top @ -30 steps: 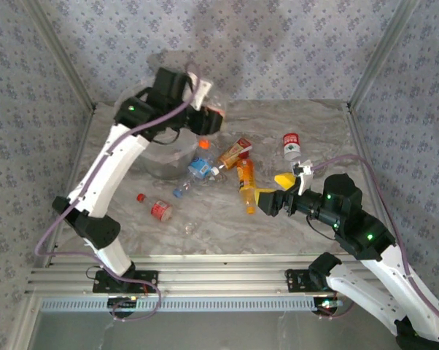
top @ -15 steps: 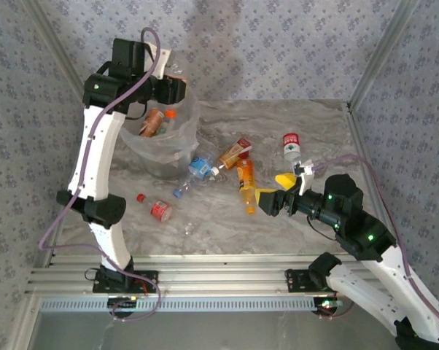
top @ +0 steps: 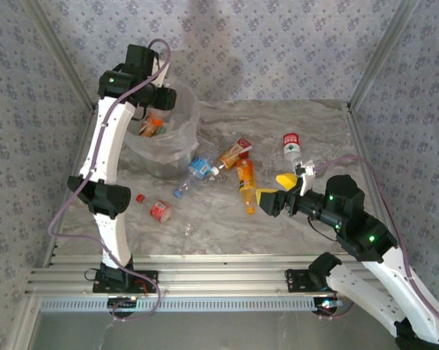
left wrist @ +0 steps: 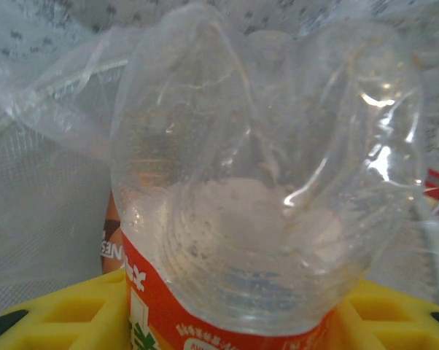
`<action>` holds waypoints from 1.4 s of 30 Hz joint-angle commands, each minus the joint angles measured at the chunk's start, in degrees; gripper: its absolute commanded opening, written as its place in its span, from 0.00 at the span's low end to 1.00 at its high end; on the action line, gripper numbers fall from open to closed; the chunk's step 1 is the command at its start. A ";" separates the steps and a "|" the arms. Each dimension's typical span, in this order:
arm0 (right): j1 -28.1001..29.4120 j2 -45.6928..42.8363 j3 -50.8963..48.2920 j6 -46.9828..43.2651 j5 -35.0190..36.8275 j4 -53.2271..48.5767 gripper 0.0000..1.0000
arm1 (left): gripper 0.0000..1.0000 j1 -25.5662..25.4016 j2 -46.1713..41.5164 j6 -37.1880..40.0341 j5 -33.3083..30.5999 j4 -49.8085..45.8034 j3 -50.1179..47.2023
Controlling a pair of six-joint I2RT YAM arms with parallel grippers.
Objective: Put the plastic bottles in the bin
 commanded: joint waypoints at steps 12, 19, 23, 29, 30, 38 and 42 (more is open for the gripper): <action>-0.39 -1.28 -0.69 0.75 -0.07 -0.32 1.00 | 0.53 0.60 4.83 -0.88 -3.93 -4.72 -7.00; -0.48 -1.19 -0.95 0.78 -0.26 -0.38 1.00 | 0.55 0.57 7.08 -1.04 -4.78 -5.60 -8.96; -0.48 -1.14 -0.88 0.83 -0.20 -0.65 1.00 | 0.57 0.64 8.86 -1.38 -5.80 -6.14 -9.17; -0.67 -1.10 -0.95 0.85 -0.11 -0.73 1.00 | 0.64 0.73 9.98 -2.25 -6.60 -6.84 -8.26; -0.65 -1.14 -0.94 0.82 -0.05 -0.65 1.00 | 0.67 0.74 9.82 -2.39 -6.57 -6.98 -7.73; -0.82 -0.49 -1.08 0.90 -0.35 -0.06 1.00 | 0.95 0.50 5.38 -4.00 0.72 -6.27 -2.07; -0.84 -0.40 -1.01 0.77 -0.15 -0.17 1.00 | 0.99 0.47 2.70 -5.52 4.68 -5.79 -0.43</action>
